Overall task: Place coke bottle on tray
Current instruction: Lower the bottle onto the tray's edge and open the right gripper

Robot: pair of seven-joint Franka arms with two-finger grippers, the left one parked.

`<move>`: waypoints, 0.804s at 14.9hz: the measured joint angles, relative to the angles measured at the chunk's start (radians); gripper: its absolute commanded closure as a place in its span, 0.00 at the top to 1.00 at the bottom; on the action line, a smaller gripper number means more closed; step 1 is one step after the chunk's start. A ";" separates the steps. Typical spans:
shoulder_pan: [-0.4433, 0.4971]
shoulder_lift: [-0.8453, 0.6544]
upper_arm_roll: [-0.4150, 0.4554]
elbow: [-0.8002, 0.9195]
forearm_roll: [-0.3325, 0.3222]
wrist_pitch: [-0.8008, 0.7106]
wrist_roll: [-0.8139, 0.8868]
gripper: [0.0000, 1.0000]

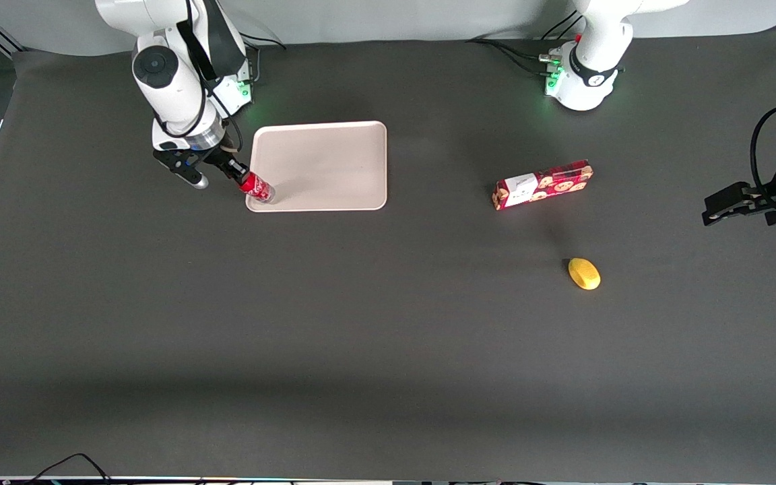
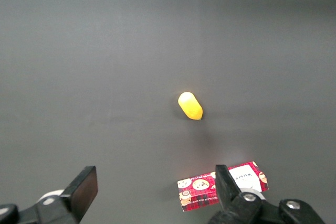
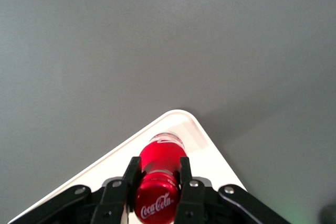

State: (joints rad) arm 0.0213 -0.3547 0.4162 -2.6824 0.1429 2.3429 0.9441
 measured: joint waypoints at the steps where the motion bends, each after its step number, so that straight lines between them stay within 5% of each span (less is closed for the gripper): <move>1: -0.004 0.010 0.000 -0.002 0.000 0.007 0.000 0.00; 4: -0.016 0.052 0.000 -0.003 0.001 0.038 0.000 0.00; 6: -0.019 0.071 -0.001 0.002 0.001 0.050 0.000 0.14; 8: -0.020 0.072 -0.001 0.003 0.001 0.051 0.000 0.44; 10: -0.027 0.073 -0.001 0.003 0.004 0.051 0.000 1.00; 12: -0.044 0.086 -0.004 0.014 0.004 0.051 0.000 1.00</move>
State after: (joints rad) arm -0.0229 -0.2682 0.4125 -2.6685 0.1467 2.3935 0.9443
